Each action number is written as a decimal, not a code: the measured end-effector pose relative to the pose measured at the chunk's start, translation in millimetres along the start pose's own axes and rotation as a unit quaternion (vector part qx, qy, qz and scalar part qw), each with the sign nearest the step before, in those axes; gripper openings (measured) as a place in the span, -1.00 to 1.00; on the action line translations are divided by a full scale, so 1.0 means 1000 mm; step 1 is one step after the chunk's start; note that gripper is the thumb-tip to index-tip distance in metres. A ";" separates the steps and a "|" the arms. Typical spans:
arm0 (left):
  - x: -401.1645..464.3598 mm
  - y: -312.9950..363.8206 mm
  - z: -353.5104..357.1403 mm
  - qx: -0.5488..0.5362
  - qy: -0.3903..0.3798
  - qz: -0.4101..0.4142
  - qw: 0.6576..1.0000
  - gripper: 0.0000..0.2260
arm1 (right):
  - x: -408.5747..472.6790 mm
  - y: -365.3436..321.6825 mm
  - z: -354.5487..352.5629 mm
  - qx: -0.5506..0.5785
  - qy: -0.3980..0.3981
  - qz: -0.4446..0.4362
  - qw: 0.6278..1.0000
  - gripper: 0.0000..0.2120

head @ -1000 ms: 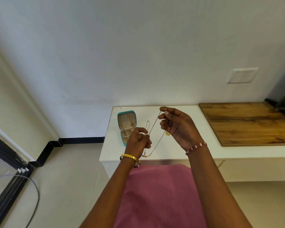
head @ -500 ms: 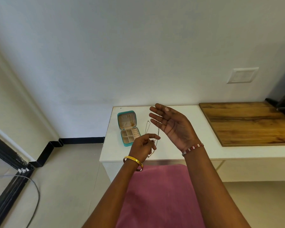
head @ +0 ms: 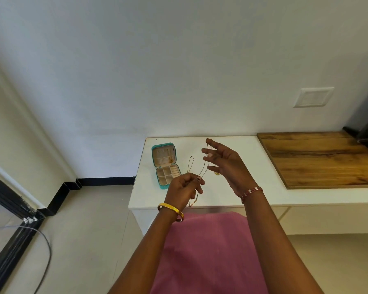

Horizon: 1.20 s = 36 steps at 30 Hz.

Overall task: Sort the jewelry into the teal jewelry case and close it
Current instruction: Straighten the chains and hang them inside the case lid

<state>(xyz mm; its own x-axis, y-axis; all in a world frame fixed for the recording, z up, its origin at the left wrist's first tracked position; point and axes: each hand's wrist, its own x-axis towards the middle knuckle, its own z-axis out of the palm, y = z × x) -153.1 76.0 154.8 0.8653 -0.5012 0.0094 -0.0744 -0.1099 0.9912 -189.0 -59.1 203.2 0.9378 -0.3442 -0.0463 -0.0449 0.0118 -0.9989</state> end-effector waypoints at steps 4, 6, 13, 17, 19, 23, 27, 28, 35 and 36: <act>0.003 0.005 -0.004 -0.157 -0.015 -0.047 0.986 -0.73 | 0.002 0.009 -0.003 -0.100 0.001 0.026 0.995 -0.54; 0.003 0.011 -0.004 -0.208 -0.023 -0.059 0.976 -0.72 | 0.001 0.012 -0.004 -0.132 -0.023 0.052 0.990 -0.56; 0.005 0.020 -0.004 -0.265 -0.007 -0.061 0.962 -0.68 | -0.004 0.014 -0.006 -0.183 -0.109 0.111 0.971 -0.81; 0.007 0.023 -0.004 -0.268 0.001 -0.065 0.961 -0.71 | -0.004 0.007 -0.004 -0.143 -0.116 0.052 0.982 -0.84; 0.008 0.024 -0.005 -0.269 0.008 -0.070 0.961 -0.71 | -0.005 0.005 -0.001 -0.123 -0.129 0.035 0.983 -0.84; 0.008 0.027 -0.006 -0.262 0.007 -0.074 0.962 -0.72 | -0.004 0.004 0.001 -0.124 -0.119 0.023 0.985 -0.84; 0.010 0.025 -0.008 -0.253 0.017 -0.076 0.964 -0.73 | -0.004 0.005 0.001 -0.130 -0.107 0.022 0.985 -0.87; 0.010 0.025 -0.008 -0.253 0.018 -0.078 0.964 -0.73 | -0.005 0.005 0.001 -0.134 -0.106 0.021 0.985 -0.89; 0.011 0.020 -0.006 -0.208 0.037 -0.087 0.974 -0.74 | -0.003 0.008 0.002 -0.143 -0.080 0.025 0.986 -0.93; 0.011 0.018 -0.007 -0.183 0.046 -0.088 0.978 -0.74 | -0.003 0.008 0.002 -0.135 -0.080 0.029 0.987 -0.90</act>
<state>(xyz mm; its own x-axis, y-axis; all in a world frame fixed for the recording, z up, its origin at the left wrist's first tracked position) -141.1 74.5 173.3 0.8908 -0.4215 -0.1700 0.2473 0.1356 0.9594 -191.3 -56.2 195.1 0.9725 -0.1967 -0.1251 -0.1701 -0.2315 -0.9579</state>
